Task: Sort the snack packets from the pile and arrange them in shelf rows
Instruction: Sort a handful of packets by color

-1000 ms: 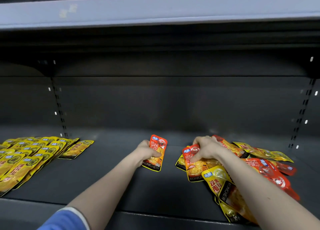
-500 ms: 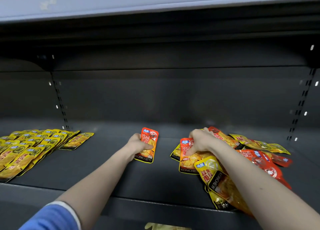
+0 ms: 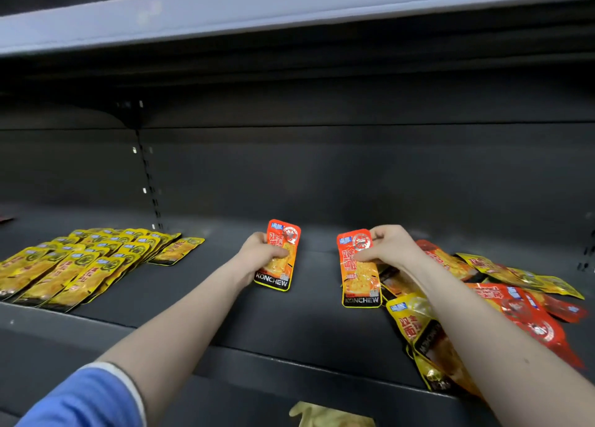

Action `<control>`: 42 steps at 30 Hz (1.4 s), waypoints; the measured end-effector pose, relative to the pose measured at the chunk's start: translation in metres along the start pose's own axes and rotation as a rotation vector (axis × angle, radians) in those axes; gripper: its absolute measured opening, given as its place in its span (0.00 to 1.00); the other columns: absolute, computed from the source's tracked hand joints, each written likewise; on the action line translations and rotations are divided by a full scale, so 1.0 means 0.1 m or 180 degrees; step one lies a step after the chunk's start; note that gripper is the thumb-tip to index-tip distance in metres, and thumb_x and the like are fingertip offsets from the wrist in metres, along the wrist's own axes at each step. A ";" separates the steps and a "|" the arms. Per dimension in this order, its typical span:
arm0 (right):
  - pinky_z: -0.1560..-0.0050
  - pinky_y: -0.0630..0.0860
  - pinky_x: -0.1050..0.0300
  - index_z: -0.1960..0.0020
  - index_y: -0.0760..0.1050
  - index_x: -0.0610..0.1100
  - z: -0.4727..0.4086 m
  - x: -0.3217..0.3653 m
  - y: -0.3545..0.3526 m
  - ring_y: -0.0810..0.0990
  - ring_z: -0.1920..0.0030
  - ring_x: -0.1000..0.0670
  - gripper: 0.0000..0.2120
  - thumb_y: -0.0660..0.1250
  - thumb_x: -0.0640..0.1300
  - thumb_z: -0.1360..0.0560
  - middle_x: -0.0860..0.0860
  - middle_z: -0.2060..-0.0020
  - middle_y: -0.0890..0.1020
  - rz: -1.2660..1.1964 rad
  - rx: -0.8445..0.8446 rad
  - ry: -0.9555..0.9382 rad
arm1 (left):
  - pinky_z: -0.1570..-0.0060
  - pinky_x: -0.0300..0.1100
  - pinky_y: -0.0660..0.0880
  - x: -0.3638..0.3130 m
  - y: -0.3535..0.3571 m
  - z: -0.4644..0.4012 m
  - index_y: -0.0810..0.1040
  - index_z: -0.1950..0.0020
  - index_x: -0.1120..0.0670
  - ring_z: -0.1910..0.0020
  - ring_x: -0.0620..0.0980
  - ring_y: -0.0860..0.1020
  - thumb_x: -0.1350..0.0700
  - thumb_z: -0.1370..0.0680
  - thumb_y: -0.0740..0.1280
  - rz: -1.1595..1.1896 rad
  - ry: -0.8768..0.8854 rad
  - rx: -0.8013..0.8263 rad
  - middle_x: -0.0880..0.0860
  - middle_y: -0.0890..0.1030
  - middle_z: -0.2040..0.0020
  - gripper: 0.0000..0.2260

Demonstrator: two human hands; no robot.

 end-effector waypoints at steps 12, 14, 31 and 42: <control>0.52 0.78 0.50 0.58 0.77 0.43 -0.12 0.99 1.11 0.81 0.58 0.47 0.07 0.74 0.36 0.32 0.46 0.60 0.82 0.0155 -0.0265 -0.0468 | 0.58 0.45 0.78 -0.11 -1.47 0.13 0.73 0.52 0.60 0.64 0.51 0.79 0.68 0.27 0.69 0.0256 0.0433 0.0017 0.56 0.80 0.60 0.08; 0.55 0.78 0.52 0.55 0.78 0.39 -0.11 1.27 1.41 0.80 0.60 0.48 0.09 0.74 0.35 0.33 0.46 0.60 0.82 -0.0121 -0.0455 -0.0473 | 0.58 0.46 0.78 -0.09 -1.89 0.15 0.73 0.55 0.58 0.65 0.51 0.79 0.67 0.26 0.68 0.0258 0.0494 0.0050 0.56 0.80 0.61 0.07; 0.53 0.78 0.48 0.58 0.79 0.40 -0.47 3.01 4.54 0.80 0.62 0.45 0.04 0.73 0.35 0.31 0.42 0.60 0.82 -0.1363 -0.0092 -0.0201 | 0.50 0.52 0.77 0.85 -5.34 -0.46 0.73 0.42 0.63 0.61 0.55 0.80 0.66 0.27 0.69 0.0247 0.0127 -0.0377 0.59 0.81 0.55 0.15; 0.43 0.76 0.45 0.45 0.76 0.35 -1.44 3.88 6.16 0.81 0.51 0.43 0.19 0.75 0.35 0.34 0.39 0.51 0.82 -0.1572 0.0145 -0.0118 | 0.59 0.45 0.78 0.94 -7.03 -1.21 0.76 0.50 0.60 0.63 0.51 0.82 0.64 0.25 0.68 -0.0006 0.0214 -0.0319 0.55 0.82 0.61 0.05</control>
Point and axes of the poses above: each hand's wrist, its own z-axis away from the middle knuckle, its own y-axis out of the palm, x = y × z, the point moved 1 cm from there along -z, towards the middle knuckle
